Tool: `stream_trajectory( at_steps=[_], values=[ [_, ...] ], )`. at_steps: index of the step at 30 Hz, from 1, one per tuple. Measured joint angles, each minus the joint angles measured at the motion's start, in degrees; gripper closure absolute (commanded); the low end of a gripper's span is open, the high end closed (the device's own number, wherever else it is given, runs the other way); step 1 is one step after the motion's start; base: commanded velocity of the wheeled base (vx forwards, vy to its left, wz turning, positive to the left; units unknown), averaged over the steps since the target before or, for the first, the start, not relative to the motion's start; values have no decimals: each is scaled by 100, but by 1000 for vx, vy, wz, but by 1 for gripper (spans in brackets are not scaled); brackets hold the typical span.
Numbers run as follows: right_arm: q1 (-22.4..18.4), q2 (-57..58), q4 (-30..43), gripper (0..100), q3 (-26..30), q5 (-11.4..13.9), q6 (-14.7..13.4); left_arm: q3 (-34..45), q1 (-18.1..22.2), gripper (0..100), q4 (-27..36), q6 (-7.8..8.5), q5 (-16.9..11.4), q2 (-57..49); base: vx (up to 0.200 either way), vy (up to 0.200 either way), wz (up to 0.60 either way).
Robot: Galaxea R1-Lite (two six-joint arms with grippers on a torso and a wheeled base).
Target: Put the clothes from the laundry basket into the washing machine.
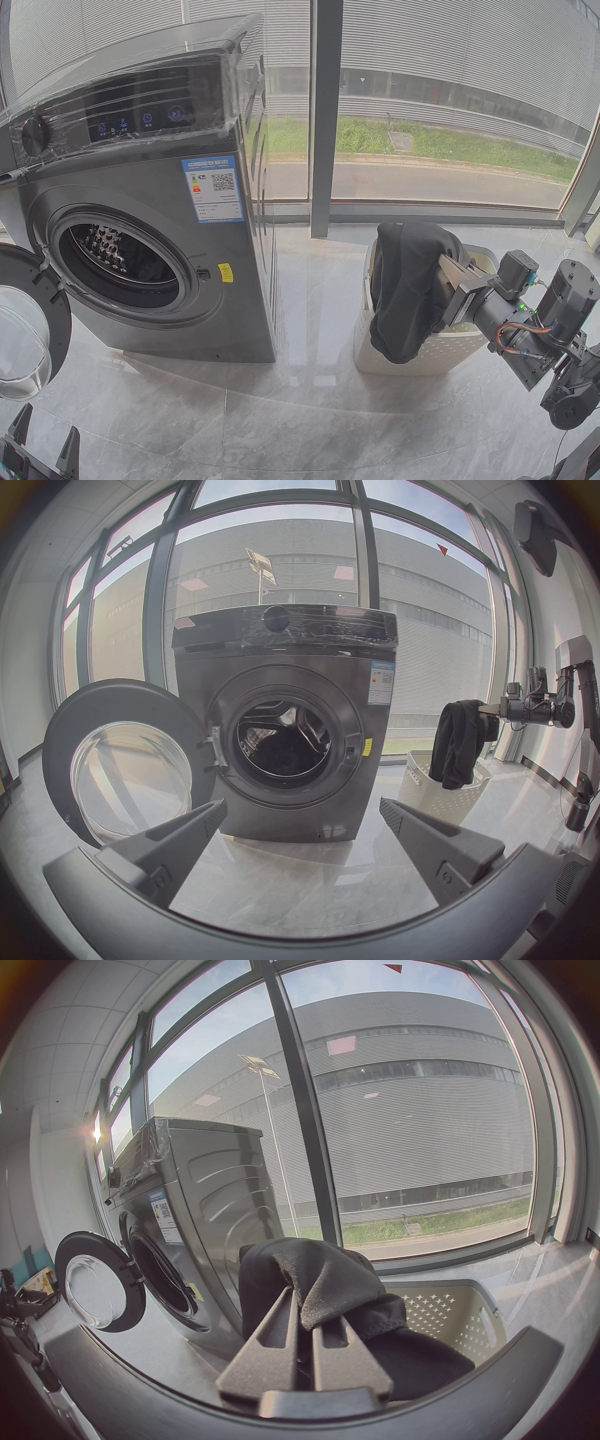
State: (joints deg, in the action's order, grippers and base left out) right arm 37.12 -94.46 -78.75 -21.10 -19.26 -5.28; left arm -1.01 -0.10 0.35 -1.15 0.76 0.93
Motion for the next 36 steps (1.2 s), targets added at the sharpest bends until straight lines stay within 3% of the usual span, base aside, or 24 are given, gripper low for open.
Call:
stream_trajectory(
  at_steps=[19, 25, 36],
  values=[
    [397, 41, -152, 100, -12, 33, -16, 0, -9, 0, -2, 0, 0, 0, 0, 200, 0],
    [483, 50, -185, 100, -12, 38, -33, 0, -9, 0, 0, -2, 2, 0, 0, 0, 0],
    [505, 52, -183, 100, 16, 35, -44, 0, -6, 0, -2, -5, 2, 1, -200, 0, 0]
  ],
)
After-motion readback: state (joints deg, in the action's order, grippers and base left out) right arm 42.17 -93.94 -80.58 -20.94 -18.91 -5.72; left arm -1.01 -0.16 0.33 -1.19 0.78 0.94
